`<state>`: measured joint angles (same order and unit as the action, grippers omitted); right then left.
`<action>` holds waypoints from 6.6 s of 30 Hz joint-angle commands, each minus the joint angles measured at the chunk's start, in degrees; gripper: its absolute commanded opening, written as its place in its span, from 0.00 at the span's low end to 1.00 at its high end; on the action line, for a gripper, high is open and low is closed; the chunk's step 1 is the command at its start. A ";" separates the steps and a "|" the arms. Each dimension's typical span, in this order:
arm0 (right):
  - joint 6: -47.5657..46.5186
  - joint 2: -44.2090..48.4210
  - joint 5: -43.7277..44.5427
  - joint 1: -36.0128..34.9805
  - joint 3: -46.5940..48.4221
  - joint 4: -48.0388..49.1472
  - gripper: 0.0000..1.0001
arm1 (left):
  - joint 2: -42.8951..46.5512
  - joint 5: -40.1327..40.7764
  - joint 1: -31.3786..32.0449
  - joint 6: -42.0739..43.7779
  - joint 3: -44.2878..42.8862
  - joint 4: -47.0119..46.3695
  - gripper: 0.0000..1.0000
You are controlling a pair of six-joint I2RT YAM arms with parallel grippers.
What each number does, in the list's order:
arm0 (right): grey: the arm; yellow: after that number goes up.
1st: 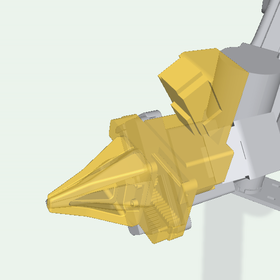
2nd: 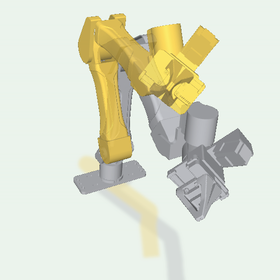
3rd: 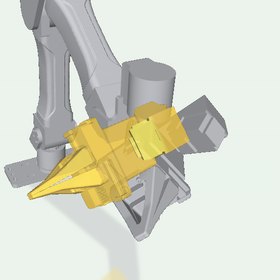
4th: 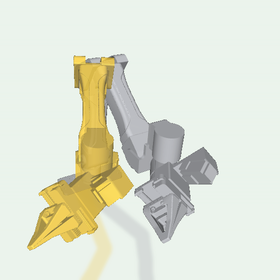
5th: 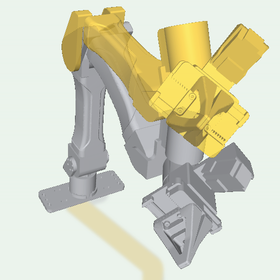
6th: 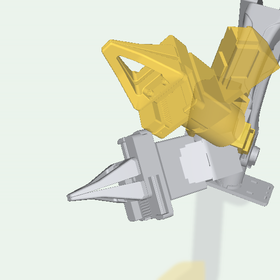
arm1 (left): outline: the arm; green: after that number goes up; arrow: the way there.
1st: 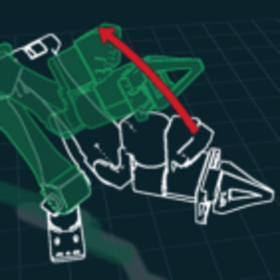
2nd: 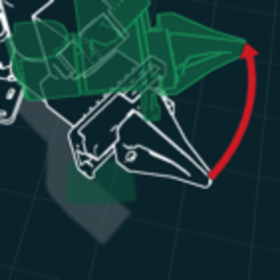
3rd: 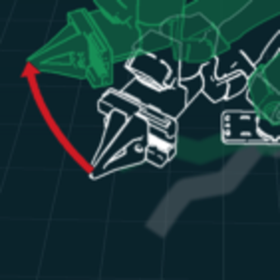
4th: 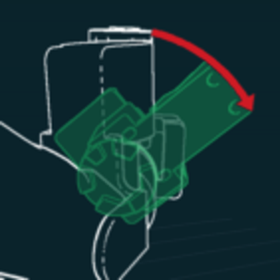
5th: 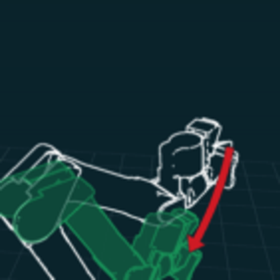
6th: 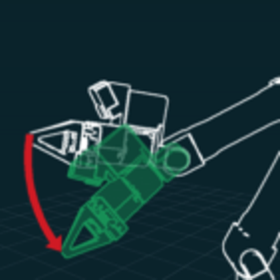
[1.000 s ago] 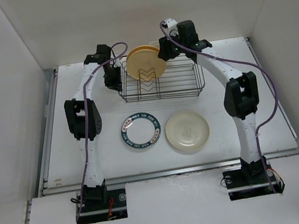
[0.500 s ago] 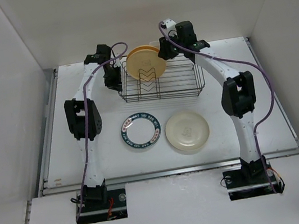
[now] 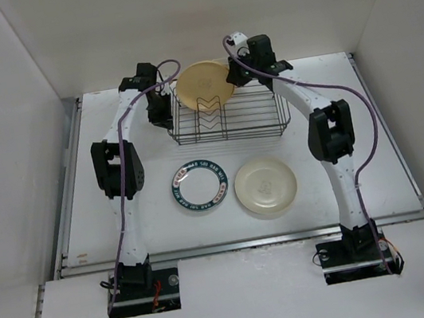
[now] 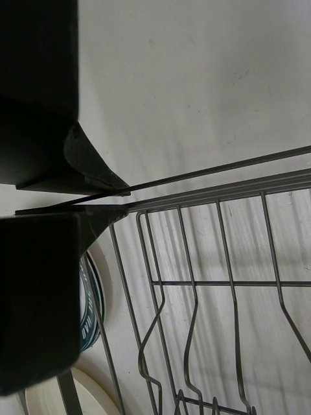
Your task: Unload the plates from the dish rack
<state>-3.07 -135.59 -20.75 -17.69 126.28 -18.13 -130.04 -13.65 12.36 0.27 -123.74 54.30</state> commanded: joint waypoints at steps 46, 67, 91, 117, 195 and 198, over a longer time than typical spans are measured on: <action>-13.23 25.37 17.49 -7.17 -16.15 24.81 0.00 | 2.86 -3.57 -1.99 -8.45 3.60 0.97 0.00; -1.44 33.98 26.07 -4.55 -15.90 -0.63 0.00 | 2.24 -11.13 -6.55 -12.84 3.51 -1.04 0.00; 25.40 57.10 4.05 0.55 -63.34 -26.52 0.00 | 5.76 -11.05 -7.79 -13.98 7.73 -2.18 0.00; 21.98 56.15 18.82 1.08 -46.39 -24.32 0.92 | 6.82 -10.96 -7.26 -9.85 8.96 -2.18 0.00; 12.83 10.17 20.92 -5.60 -9.03 52.31 0.00 | -0.04 -11.49 -6.21 -4.32 5.88 2.39 0.00; 11.60 10.17 18.22 -5.60 -7.19 53.37 0.00 | -0.04 -12.10 -6.21 -4.32 5.88 2.39 0.00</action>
<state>5.30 -135.37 -3.14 -23.31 114.87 16.23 -127.83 -23.55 5.93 -5.80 -118.15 52.21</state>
